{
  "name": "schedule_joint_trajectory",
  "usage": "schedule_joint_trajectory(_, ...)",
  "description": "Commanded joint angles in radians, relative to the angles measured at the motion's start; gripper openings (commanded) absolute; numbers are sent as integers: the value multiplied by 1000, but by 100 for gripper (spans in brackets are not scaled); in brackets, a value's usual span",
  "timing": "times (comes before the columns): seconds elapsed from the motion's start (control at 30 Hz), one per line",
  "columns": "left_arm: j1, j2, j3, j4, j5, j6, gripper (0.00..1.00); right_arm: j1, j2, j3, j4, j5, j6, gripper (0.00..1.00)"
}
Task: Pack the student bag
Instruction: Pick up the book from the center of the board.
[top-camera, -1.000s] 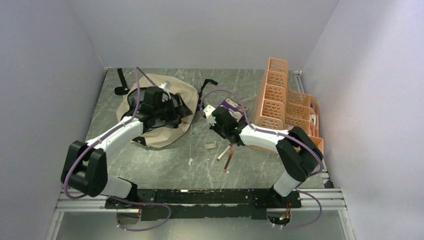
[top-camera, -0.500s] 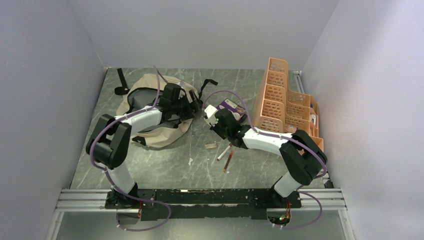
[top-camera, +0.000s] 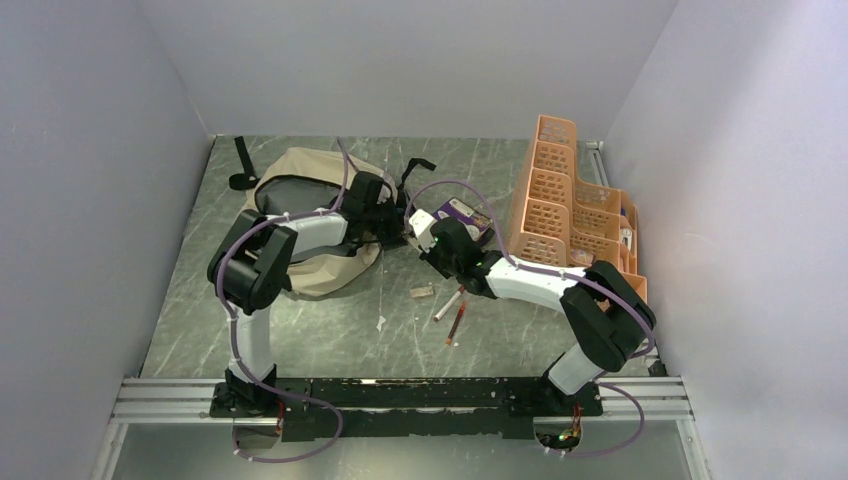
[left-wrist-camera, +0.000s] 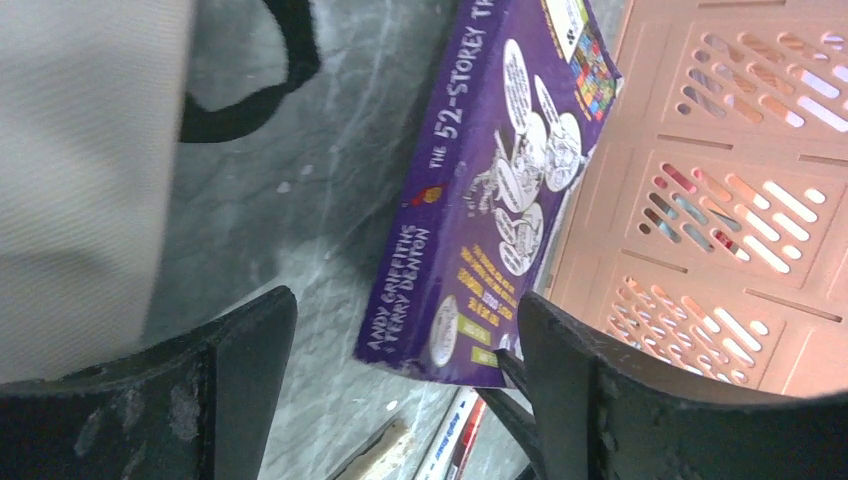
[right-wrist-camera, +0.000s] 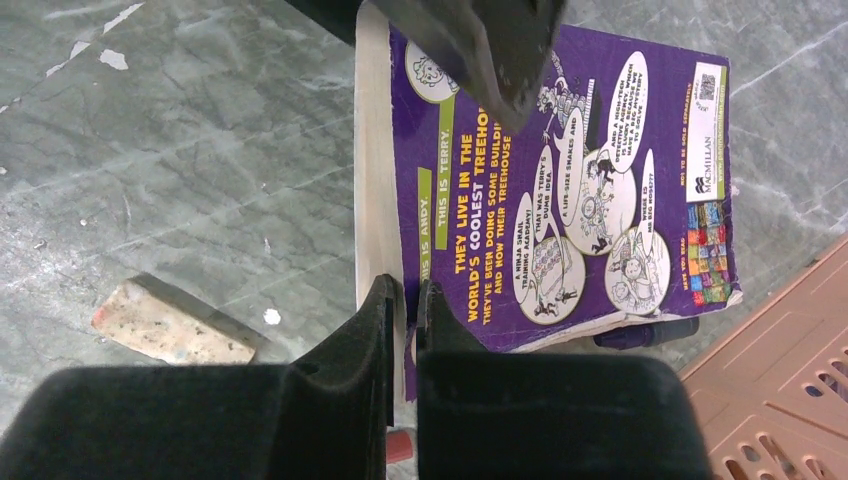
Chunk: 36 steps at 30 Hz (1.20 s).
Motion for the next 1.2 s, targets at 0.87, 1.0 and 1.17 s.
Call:
schedule_joint_trajectory(0.87, -12, -27, 18, 232, 211, 26, 5, 3, -84, -8, 60, 26, 53, 35)
schedule_joint_trajectory(1.0, 0, -90, 26, 227, 183, 82, 5, 4, -127, 22, 46, 32, 72, 50)
schedule_joint_trajectory(1.17, 6, -152, 13, 244, 190, 119, 5, 3, -189, 82, 23, 39, 99, 61)
